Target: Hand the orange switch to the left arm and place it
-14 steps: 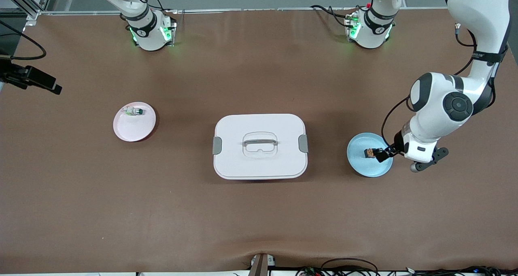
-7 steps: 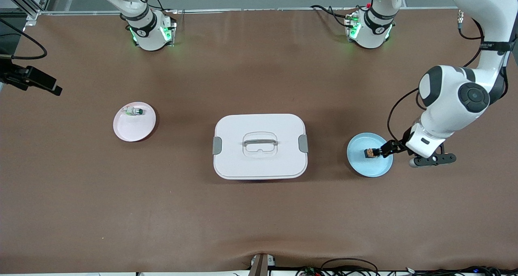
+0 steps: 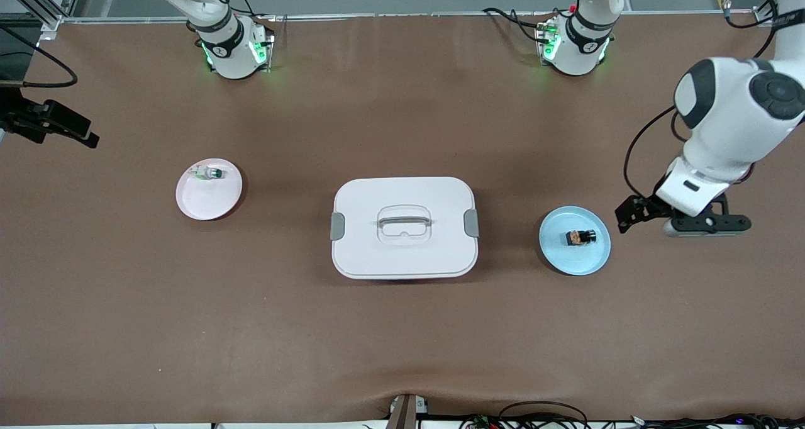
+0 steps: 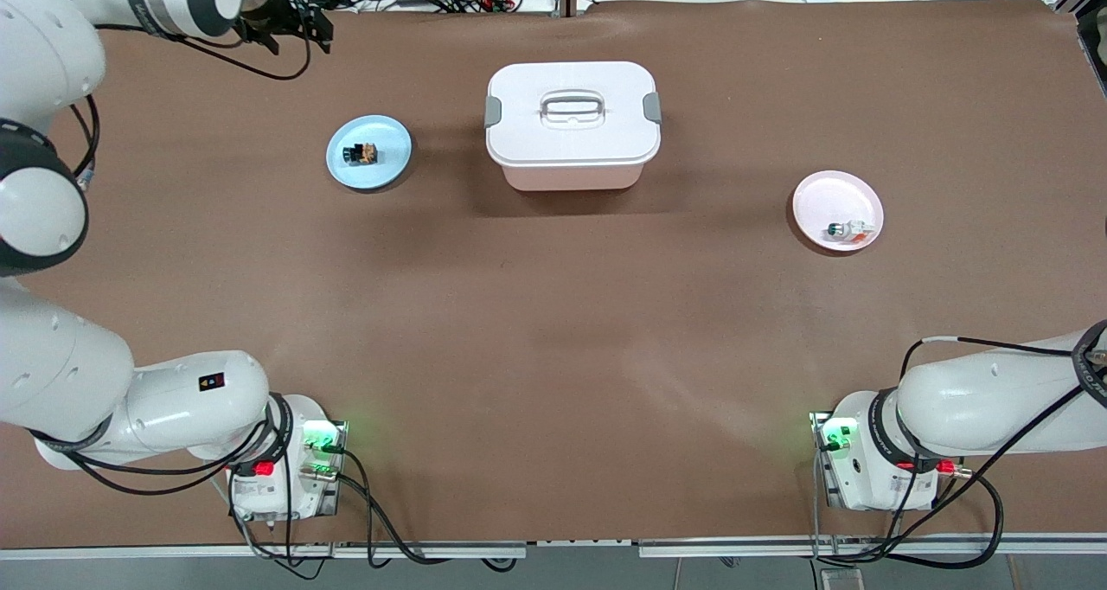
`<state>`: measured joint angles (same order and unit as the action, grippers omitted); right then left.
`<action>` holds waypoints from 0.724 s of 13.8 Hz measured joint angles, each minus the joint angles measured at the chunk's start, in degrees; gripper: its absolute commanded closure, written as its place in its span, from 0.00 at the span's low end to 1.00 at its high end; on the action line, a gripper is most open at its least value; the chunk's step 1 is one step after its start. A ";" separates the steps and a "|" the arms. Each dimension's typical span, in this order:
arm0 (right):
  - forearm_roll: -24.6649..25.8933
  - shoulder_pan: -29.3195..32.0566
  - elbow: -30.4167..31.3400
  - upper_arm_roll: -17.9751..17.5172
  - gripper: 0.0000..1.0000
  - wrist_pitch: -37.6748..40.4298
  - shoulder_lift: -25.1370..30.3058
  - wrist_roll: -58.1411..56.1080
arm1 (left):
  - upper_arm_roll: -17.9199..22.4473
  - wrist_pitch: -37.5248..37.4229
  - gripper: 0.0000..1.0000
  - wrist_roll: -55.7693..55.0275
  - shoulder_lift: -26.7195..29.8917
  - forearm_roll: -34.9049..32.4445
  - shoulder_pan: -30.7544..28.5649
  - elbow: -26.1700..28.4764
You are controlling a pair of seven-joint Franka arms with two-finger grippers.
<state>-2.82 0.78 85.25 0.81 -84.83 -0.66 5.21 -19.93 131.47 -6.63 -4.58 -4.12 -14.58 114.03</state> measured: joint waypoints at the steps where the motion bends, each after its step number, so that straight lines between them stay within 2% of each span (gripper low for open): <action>1: 0.03 0.00 0.01 0.00 0.00 0.00 0.02 -0.20 | 0.02 -3.57 0.00 0.46 1.01 0.00 -0.35 -1.34; 5: 0.74 -0.09 0.03 -0.02 0.00 -0.19 0.04 -0.44 | 0.11 -17.19 0.00 1.87 2.69 0.00 -1.31 -8.84; 10: 0.82 -0.31 0.04 -0.03 0.00 -0.55 0.05 -0.49 | 0.10 -20.67 0.00 1.90 4.95 0.12 -1.30 -10.33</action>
<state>-2.00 0.47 85.28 0.78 -85.37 -0.61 4.72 -19.83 110.80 -4.73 0.37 -4.00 -15.88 103.70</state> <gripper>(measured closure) 0.000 0.000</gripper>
